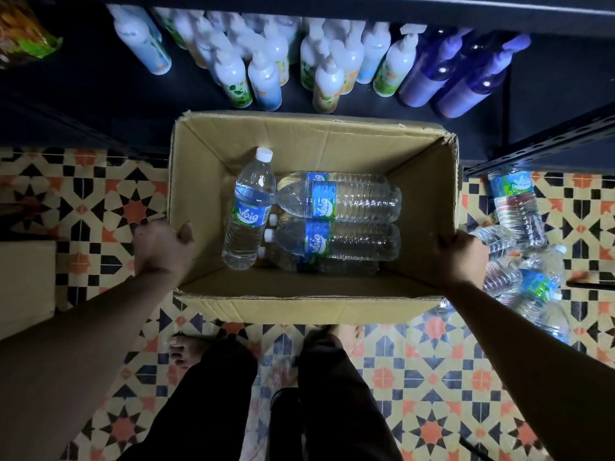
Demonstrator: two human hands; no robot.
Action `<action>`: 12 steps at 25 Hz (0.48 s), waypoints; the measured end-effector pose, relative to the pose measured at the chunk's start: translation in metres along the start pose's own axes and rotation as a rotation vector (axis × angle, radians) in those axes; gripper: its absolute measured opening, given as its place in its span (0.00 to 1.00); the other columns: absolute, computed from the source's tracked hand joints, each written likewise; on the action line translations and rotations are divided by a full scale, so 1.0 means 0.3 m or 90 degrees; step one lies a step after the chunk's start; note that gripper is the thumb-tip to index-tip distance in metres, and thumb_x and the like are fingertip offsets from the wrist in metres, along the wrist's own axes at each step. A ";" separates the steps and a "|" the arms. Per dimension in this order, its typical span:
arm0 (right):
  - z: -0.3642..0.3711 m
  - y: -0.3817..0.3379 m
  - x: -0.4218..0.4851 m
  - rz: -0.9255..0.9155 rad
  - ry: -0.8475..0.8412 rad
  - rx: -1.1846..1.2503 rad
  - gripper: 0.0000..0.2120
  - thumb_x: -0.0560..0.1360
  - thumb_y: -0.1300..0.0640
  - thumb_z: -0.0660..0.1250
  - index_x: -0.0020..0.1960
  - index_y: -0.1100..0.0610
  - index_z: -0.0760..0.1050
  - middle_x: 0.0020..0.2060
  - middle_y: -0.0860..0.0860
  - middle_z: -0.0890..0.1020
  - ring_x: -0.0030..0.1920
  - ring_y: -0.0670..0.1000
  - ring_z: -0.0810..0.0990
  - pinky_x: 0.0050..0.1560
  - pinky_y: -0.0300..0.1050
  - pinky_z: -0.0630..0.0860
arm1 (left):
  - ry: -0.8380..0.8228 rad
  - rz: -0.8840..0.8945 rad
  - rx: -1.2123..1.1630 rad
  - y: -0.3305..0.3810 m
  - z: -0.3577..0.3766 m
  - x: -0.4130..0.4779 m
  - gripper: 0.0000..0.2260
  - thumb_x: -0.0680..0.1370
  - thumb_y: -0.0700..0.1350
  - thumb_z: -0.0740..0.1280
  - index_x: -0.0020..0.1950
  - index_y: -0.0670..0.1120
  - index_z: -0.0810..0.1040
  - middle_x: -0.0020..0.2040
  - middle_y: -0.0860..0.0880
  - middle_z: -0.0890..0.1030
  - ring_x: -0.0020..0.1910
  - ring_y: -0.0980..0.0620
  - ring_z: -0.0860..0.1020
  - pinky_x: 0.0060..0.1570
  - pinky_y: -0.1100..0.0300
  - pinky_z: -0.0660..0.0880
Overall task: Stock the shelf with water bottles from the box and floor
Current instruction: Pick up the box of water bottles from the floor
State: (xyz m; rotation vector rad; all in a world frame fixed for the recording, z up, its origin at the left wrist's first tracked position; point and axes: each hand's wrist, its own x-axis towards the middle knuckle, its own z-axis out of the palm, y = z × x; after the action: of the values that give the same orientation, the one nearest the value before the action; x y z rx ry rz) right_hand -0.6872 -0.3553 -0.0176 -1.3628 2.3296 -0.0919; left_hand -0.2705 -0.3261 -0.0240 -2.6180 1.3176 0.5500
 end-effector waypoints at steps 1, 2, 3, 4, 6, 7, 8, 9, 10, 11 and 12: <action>-0.004 -0.002 0.002 -0.001 -0.003 0.008 0.16 0.77 0.57 0.68 0.44 0.72 0.79 0.40 0.71 0.82 0.42 0.68 0.81 0.44 0.56 0.75 | -0.005 0.020 0.000 0.001 -0.002 -0.004 0.22 0.82 0.55 0.59 0.45 0.36 0.76 0.41 0.35 0.78 0.45 0.37 0.79 0.47 0.44 0.78; -0.009 -0.006 0.000 0.001 -0.002 0.017 0.15 0.77 0.57 0.68 0.43 0.71 0.79 0.40 0.71 0.81 0.42 0.68 0.81 0.43 0.55 0.75 | -0.010 0.037 0.000 -0.002 -0.004 -0.004 0.22 0.82 0.54 0.58 0.42 0.37 0.76 0.38 0.35 0.78 0.44 0.37 0.79 0.45 0.45 0.78; -0.010 -0.008 -0.004 0.006 0.000 0.023 0.15 0.77 0.58 0.68 0.42 0.71 0.79 0.39 0.71 0.81 0.42 0.69 0.81 0.42 0.55 0.74 | -0.018 0.047 -0.002 -0.009 -0.005 -0.003 0.22 0.82 0.54 0.58 0.41 0.37 0.75 0.37 0.36 0.78 0.44 0.37 0.79 0.43 0.47 0.78; -0.010 -0.010 -0.010 0.014 -0.001 0.028 0.15 0.77 0.58 0.68 0.42 0.71 0.79 0.39 0.71 0.81 0.42 0.69 0.81 0.42 0.55 0.74 | -0.026 0.050 0.003 -0.016 -0.005 -0.001 0.22 0.82 0.54 0.57 0.40 0.38 0.75 0.36 0.37 0.77 0.43 0.37 0.79 0.40 0.49 0.77; -0.014 -0.019 -0.023 0.041 -0.008 0.040 0.14 0.77 0.58 0.67 0.43 0.70 0.79 0.40 0.72 0.81 0.43 0.70 0.80 0.42 0.55 0.74 | -0.041 0.040 -0.001 -0.023 -0.011 -0.002 0.22 0.83 0.54 0.56 0.42 0.38 0.75 0.35 0.38 0.75 0.40 0.39 0.78 0.34 0.52 0.72; -0.016 -0.024 -0.027 0.049 -0.011 0.041 0.14 0.77 0.58 0.66 0.43 0.70 0.79 0.41 0.72 0.81 0.44 0.70 0.80 0.41 0.53 0.72 | -0.052 0.030 -0.015 -0.021 -0.014 -0.006 0.21 0.83 0.54 0.56 0.43 0.38 0.75 0.33 0.39 0.74 0.38 0.41 0.77 0.33 0.53 0.71; -0.019 -0.026 -0.031 0.051 -0.016 0.040 0.14 0.78 0.58 0.66 0.44 0.71 0.79 0.42 0.72 0.81 0.44 0.70 0.80 0.41 0.52 0.71 | -0.062 0.022 -0.025 -0.017 -0.018 -0.011 0.20 0.83 0.53 0.56 0.44 0.38 0.75 0.32 0.42 0.72 0.36 0.42 0.76 0.32 0.53 0.70; -0.020 -0.026 -0.035 0.055 -0.023 0.039 0.15 0.78 0.58 0.65 0.45 0.71 0.78 0.43 0.72 0.81 0.45 0.70 0.80 0.41 0.52 0.71 | -0.069 0.012 -0.036 -0.012 -0.021 -0.016 0.19 0.83 0.52 0.56 0.45 0.38 0.75 0.32 0.44 0.71 0.36 0.43 0.75 0.32 0.53 0.70; -0.025 -0.027 -0.040 0.059 -0.029 0.040 0.15 0.79 0.58 0.64 0.46 0.71 0.78 0.44 0.72 0.81 0.46 0.70 0.80 0.43 0.53 0.71 | -0.073 0.002 -0.050 -0.010 -0.024 -0.020 0.18 0.84 0.52 0.57 0.47 0.38 0.75 0.32 0.45 0.70 0.36 0.44 0.75 0.32 0.53 0.70; -0.027 -0.028 -0.050 0.069 -0.037 0.041 0.14 0.79 0.58 0.64 0.47 0.71 0.77 0.44 0.71 0.80 0.47 0.70 0.79 0.44 0.54 0.72 | -0.082 -0.007 -0.062 -0.008 -0.031 -0.026 0.18 0.84 0.51 0.57 0.49 0.37 0.75 0.32 0.46 0.69 0.36 0.44 0.74 0.32 0.53 0.70; -0.032 -0.029 -0.060 0.083 -0.042 0.049 0.12 0.78 0.59 0.64 0.47 0.70 0.77 0.44 0.71 0.80 0.47 0.70 0.79 0.44 0.54 0.71 | -0.094 -0.014 -0.070 -0.006 -0.036 -0.031 0.17 0.84 0.50 0.57 0.51 0.36 0.74 0.33 0.46 0.70 0.37 0.44 0.74 0.32 0.54 0.69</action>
State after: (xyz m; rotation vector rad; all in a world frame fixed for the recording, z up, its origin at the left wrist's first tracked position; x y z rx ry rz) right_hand -0.6764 -0.3461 -0.0005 -1.1577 2.3274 -0.0938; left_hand -0.2714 -0.3215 -0.0103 -2.6159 1.2457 0.8177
